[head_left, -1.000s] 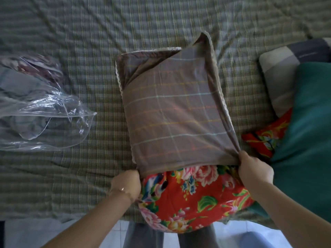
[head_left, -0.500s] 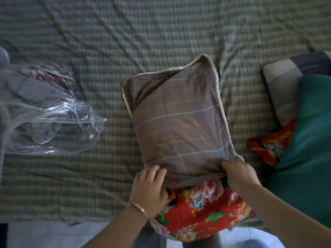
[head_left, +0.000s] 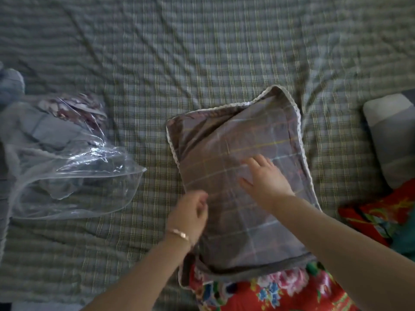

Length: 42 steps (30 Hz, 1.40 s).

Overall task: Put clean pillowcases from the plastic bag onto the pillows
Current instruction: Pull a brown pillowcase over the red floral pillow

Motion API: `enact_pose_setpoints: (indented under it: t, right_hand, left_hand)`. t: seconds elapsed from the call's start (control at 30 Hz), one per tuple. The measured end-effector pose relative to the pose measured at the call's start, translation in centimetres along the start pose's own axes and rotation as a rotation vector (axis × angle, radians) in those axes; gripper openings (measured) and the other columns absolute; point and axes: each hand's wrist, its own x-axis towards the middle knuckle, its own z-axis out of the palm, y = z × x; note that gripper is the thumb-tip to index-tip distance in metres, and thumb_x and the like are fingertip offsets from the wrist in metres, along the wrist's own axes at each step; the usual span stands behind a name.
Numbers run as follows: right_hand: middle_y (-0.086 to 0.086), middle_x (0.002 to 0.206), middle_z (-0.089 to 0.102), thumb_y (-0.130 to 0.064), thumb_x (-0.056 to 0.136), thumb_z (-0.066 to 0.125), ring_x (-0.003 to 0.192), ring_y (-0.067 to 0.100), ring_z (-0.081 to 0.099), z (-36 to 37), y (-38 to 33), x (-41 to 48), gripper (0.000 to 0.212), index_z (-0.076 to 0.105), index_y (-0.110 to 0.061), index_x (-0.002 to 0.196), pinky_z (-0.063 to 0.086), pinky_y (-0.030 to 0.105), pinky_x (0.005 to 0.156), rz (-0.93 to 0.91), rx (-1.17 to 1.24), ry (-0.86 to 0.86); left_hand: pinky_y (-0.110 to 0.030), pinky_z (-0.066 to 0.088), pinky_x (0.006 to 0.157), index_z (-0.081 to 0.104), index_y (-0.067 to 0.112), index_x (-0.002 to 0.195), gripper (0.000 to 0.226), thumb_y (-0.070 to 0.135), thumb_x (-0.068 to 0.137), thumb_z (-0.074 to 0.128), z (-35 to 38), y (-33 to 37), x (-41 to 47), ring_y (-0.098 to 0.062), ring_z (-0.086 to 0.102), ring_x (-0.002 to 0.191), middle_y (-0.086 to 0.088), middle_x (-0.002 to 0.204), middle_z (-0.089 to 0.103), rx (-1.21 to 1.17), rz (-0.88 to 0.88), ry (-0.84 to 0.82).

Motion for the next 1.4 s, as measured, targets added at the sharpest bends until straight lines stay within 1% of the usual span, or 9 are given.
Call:
enact_pose_setpoints:
  t: [0.2,0.33,0.47,0.63,0.77,1.0,1.2,1.3,1.4]
  right_hand:
    - [0.003,0.13,0.038,-0.039,0.09,0.053,0.125,0.024,0.033,1.5,-0.1,5.2,0.039,0.05,-0.018,0.122,0.033,0.036,0.096,-0.041,-0.286,-0.146]
    - [0.005,0.115,0.048,-0.033,0.087,0.059,0.116,0.026,0.043,1.8,1.1,5.9,0.023,0.064,-0.015,0.101,0.037,0.037,0.09,-0.163,-0.281,-0.133]
    - [0.002,0.075,0.059,-0.033,0.066,0.065,0.068,0.025,0.061,1.6,3.6,4.8,0.016,0.062,-0.017,0.06,0.044,0.031,0.065,-0.454,-0.252,0.057]
    - [0.002,0.082,0.065,-0.04,0.092,0.038,0.082,0.016,0.053,0.2,6.3,2.3,0.044,0.066,-0.013,0.072,0.042,0.029,0.079,-0.65,-0.157,0.163]
    - [-0.001,0.057,0.055,-0.04,0.1,0.027,0.052,0.019,0.055,0.1,5.5,1.5,0.036,0.044,-0.017,0.078,0.04,0.024,0.078,-0.587,-0.054,0.262]
    - [-0.001,0.041,0.046,-0.043,0.085,0.035,0.04,0.021,0.047,2.1,6.1,2.2,0.024,0.032,-0.02,0.078,0.047,0.024,0.045,-0.532,-0.202,0.124]
    - [-0.003,0.046,0.055,-0.039,0.078,0.043,0.042,0.018,0.055,3.2,6.3,3.5,0.033,0.056,-0.014,0.059,0.034,0.028,0.065,-0.494,-0.266,0.245]
    - [-0.002,0.05,0.055,-0.04,0.077,0.044,0.048,0.019,0.058,4.0,6.5,3.2,0.036,0.06,-0.017,0.054,0.033,0.031,0.07,-0.463,-0.311,0.27]
    - [-0.001,0.056,0.056,-0.043,0.075,0.045,0.055,0.021,0.061,4.5,7.0,2.2,0.037,0.064,-0.017,0.057,0.033,0.031,0.075,-0.292,-0.207,0.29]
  left_hand:
    - [-0.029,0.042,0.081,0.058,0.012,0.101,0.022,0.027,0.086,0.062,0.1,-0.9,8.2,-0.022,0.053,0.098,-0.004,0.108,0.053,0.004,-0.239,0.113]
    - [-0.022,0.038,0.069,0.061,0.01,0.083,0.015,0.024,0.083,0.067,0.0,-1.7,7.8,-0.016,0.054,0.08,0.004,0.084,0.051,-0.098,-0.168,0.195]
    - [-0.022,0.043,0.065,0.06,0.012,0.07,0.019,0.022,0.075,0.074,-0.8,-2.0,6.2,-0.012,0.052,0.069,0.013,0.07,0.046,-0.105,-0.042,0.166]
    - [-0.017,0.039,0.079,0.056,0.009,0.061,0.025,0.016,0.066,0.079,-0.4,-1.0,4.1,-0.007,0.054,0.073,-0.001,0.075,0.062,0.061,0.299,0.278]
    - [-0.018,0.029,0.04,0.049,0.012,0.06,0.031,0.013,0.067,0.079,-0.6,-0.6,3.9,-0.014,0.05,0.042,0.006,0.049,0.041,0.072,0.297,0.303]
    - [-0.027,0.038,0.08,0.064,0.022,0.064,0.031,0.038,0.08,0.043,-0.4,-5.6,4.6,-0.013,0.057,0.083,0.009,0.069,0.061,0.44,0.39,0.146]
    - [-0.019,0.038,0.066,0.06,0.016,0.069,0.022,0.021,0.085,0.046,-1.5,-5.4,3.6,-0.017,0.061,0.055,0.006,0.057,0.06,0.364,0.282,0.117]
    - [-0.03,0.045,0.073,0.056,0.018,0.093,0.014,0.019,0.095,0.042,-1.1,-4.7,4.2,-0.024,0.062,0.077,0.002,0.075,0.064,0.314,-0.14,-0.17]
    - [-0.038,0.051,0.074,0.058,0.017,0.092,0.012,0.012,0.086,0.05,-2.5,-2.6,6.9,-0.028,0.061,0.082,-0.005,0.085,0.064,0.223,-0.272,0.095]
